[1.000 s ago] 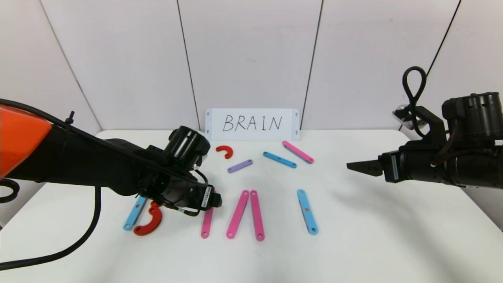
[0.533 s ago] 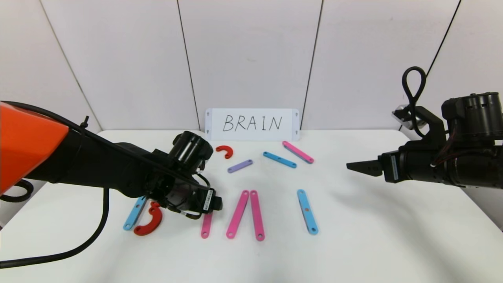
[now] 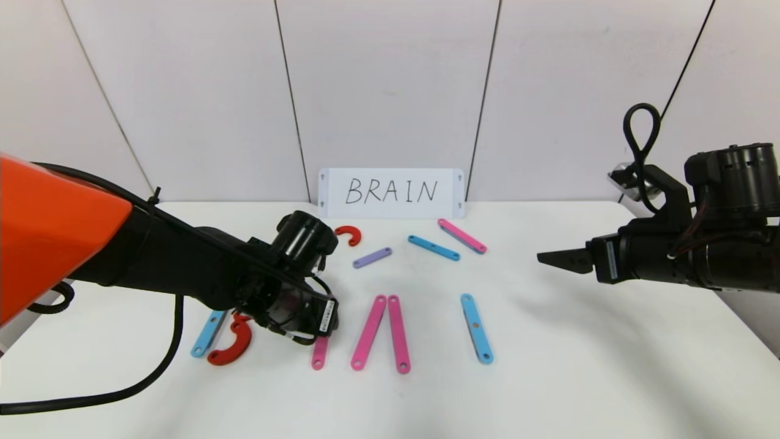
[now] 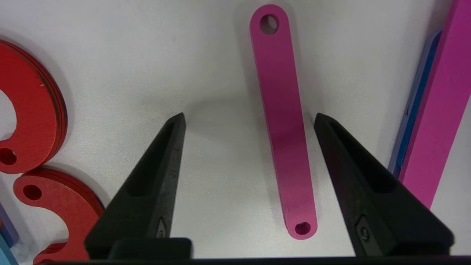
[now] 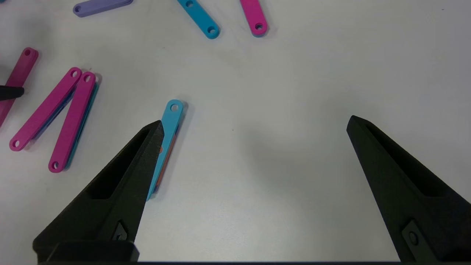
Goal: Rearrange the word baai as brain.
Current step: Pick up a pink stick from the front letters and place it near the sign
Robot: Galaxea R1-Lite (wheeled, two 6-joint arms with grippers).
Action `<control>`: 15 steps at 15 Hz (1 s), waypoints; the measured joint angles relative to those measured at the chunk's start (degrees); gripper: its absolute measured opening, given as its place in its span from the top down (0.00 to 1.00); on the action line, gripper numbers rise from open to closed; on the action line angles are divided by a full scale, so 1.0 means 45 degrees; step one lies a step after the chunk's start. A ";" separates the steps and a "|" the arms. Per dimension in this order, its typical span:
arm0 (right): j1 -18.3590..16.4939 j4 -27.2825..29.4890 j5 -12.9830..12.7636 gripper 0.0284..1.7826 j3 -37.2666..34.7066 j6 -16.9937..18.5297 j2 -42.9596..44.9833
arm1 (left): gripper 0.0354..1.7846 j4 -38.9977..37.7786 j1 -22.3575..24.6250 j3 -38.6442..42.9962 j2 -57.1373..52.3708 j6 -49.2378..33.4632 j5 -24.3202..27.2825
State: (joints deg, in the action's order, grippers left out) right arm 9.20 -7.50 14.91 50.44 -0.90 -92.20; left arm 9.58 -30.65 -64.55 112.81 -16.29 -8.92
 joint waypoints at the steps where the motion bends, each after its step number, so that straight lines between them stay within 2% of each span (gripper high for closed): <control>1: 0.0000 0.0000 0.0000 0.02 0.0000 -0.0005 0.0005 | 0.47 0.0000 -0.0005 -0.0014 0.0019 -0.0016 0.0005; 3: 0.0000 0.0000 0.0000 0.02 0.0000 0.0005 0.0011 | 0.69 0.0000 -0.0014 -0.0019 0.0049 -0.0043 0.0005; 5: 0.0000 0.0000 0.0000 0.02 0.0000 0.0005 0.0014 | 0.83 0.0000 -0.0024 -0.0024 0.0062 -0.0043 0.0014; 6: 0.0000 0.0000 0.0000 0.02 0.0000 -0.0005 0.0014 | 0.86 -0.0005 -0.0024 -0.0054 0.0076 -0.0043 0.0019; 11: 0.0000 0.0003 0.0005 0.02 -0.0003 -0.0008 0.0000 | 0.86 0.0000 0.0190 -0.0834 0.0106 -0.0301 0.0000; 15: 0.0005 0.0000 0.0000 0.02 -0.0014 -0.0005 -0.0014 | 0.86 0.0008 0.0875 -0.2498 0.0504 -0.0956 -0.0466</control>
State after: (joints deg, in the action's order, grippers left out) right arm 9.23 -7.50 14.91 50.38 -0.93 -92.26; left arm 9.62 -26.71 -75.79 115.08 -20.59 -11.02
